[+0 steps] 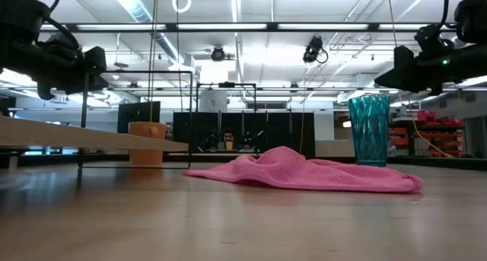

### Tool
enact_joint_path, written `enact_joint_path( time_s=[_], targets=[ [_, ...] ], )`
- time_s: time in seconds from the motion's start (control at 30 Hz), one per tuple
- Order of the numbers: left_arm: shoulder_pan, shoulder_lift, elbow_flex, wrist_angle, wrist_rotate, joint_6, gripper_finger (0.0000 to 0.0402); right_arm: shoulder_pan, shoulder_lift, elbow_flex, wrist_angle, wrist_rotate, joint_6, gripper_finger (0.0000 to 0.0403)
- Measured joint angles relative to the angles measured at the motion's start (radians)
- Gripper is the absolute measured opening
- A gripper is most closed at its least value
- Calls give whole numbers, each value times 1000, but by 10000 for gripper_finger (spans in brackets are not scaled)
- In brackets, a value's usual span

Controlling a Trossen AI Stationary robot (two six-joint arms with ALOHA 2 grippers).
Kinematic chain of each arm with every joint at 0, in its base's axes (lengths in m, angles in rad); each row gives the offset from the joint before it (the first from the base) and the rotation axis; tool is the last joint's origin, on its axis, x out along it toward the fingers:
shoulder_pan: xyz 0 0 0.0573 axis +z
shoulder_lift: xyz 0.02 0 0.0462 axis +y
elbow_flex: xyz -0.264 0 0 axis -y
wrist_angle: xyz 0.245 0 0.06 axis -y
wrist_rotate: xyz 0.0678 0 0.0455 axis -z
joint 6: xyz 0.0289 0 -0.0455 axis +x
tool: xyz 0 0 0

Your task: Stack small to large cups/mugs on shelf

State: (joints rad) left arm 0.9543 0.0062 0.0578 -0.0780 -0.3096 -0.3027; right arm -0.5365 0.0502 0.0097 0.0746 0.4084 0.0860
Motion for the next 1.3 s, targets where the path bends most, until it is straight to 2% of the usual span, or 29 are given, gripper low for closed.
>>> enact_joint_path(
  time_s=[1.3],
  targets=[
    [0, 0, 0, 0, 0, 0, 88, 0, 0, 0, 0, 0, 0, 87]
  ],
)
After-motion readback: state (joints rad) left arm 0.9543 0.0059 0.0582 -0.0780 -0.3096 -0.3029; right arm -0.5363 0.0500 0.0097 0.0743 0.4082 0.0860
